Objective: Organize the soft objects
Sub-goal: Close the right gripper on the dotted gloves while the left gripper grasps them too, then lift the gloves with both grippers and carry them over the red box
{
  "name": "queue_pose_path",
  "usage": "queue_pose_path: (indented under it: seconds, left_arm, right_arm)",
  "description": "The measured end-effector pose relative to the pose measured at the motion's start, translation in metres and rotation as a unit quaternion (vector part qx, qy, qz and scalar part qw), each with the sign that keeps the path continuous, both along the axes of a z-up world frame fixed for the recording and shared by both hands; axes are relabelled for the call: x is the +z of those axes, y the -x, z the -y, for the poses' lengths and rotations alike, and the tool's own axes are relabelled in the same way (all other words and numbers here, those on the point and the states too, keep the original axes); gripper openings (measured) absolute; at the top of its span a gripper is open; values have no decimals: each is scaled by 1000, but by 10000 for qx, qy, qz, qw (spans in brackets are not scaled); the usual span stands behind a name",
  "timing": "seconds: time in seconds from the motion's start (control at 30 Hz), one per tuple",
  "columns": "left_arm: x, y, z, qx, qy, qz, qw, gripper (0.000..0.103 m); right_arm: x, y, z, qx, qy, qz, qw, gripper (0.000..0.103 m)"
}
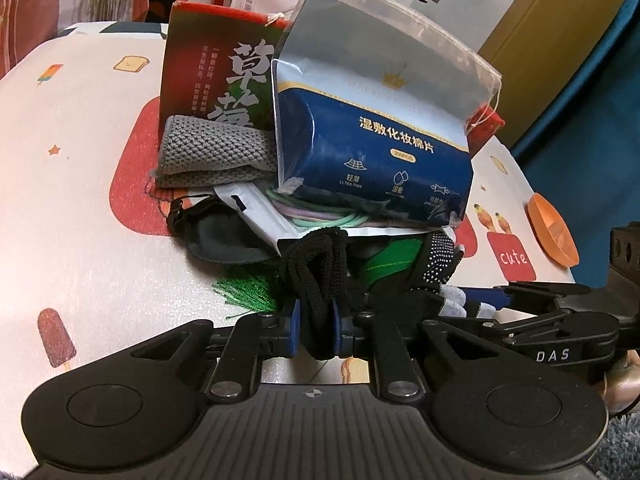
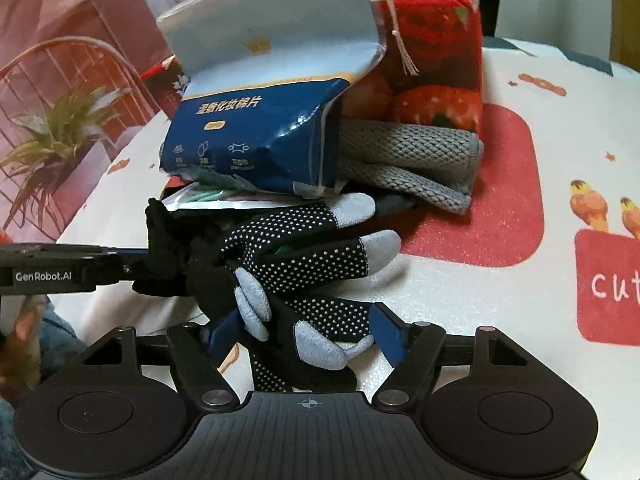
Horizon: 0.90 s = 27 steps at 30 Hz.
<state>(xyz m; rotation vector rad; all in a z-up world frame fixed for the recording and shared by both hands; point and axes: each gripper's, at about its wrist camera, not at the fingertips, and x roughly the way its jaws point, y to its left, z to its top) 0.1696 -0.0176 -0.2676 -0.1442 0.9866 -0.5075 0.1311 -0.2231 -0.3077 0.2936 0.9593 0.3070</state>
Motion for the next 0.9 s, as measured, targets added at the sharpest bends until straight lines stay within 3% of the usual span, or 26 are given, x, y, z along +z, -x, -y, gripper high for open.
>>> queue_pose_path:
  seconds: [0.1, 0.17, 0.23, 0.43, 0.63, 0.9]
  left_arm:
    - [-1, -1, 1, 11, 9, -10, 10000, 17]
    - [0, 0, 3, 1, 7, 12, 10000, 17]
    - [3, 1, 3, -25, 2, 71, 10000, 17]
    - [26, 9, 0, -138, 126, 484, 9987, 12]
    - [54, 12, -3, -187, 376, 897, 9951, 12]
    - [81, 10, -9, -132, 538, 1217, 9910, 12]
  right_arm:
    - [-1, 1, -3, 111, 124, 102, 9998, 62]
    - [-1, 2, -5, 200, 188, 158, 9995, 40]
    - [0, 2, -4, 271, 63, 146, 9995, 28]
    - [19, 5, 3, 354, -307, 331, 9984, 8]
    - [50, 9, 15, 296, -429, 864, 9949, 8]
    - [76, 3, 19, 304, -565, 1250, 9901, 8]
